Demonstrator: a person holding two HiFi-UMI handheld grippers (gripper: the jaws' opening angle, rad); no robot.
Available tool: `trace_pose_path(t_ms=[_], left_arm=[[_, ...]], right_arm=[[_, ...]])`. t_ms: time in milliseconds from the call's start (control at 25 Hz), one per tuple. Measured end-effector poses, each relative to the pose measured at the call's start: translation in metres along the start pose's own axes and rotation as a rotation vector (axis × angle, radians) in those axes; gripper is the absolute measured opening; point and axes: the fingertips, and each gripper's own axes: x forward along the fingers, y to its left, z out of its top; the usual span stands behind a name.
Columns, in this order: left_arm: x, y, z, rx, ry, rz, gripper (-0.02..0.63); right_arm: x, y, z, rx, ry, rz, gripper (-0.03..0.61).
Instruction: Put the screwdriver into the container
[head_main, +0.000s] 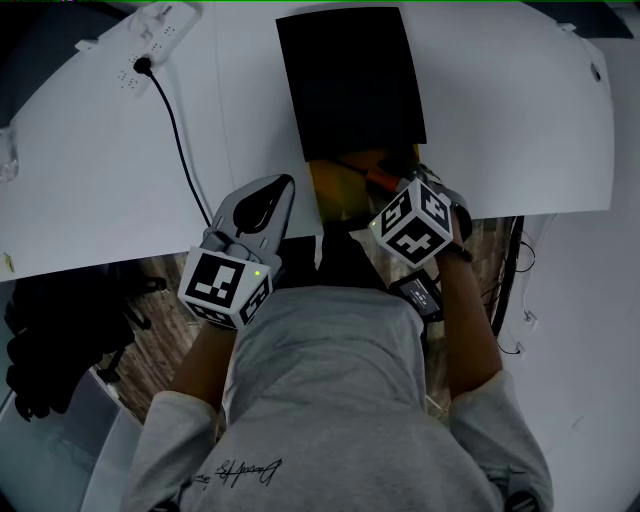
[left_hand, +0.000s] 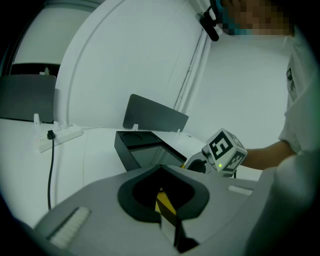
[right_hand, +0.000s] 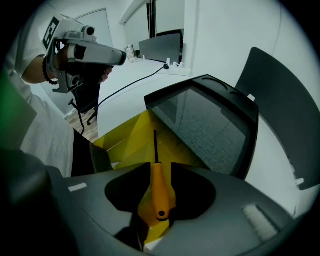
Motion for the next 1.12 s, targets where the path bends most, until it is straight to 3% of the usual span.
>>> trace_pose_path(t_ms=[320, 600, 1120], left_arm=[[0.0, -0.015, 0.014, 0.041, -0.017, -0.024, 0.0], [-0.004, -0.033, 0.029, 0.076, -0.038, -0.048, 0.0], [-0.016, -0.063, 0.046, 0.132, -0.063, -0.08, 0.0]], right_arm=[[-0.036, -0.009, 0.009, 0.097, -0.129, -0.055, 0.119], [-0.081, -0.015, 0.019, 0.199, -0.287, -0.112, 0.015], [-0.151, 0.001, 0.033, 0.37, -0.56, -0.101, 0.014]])
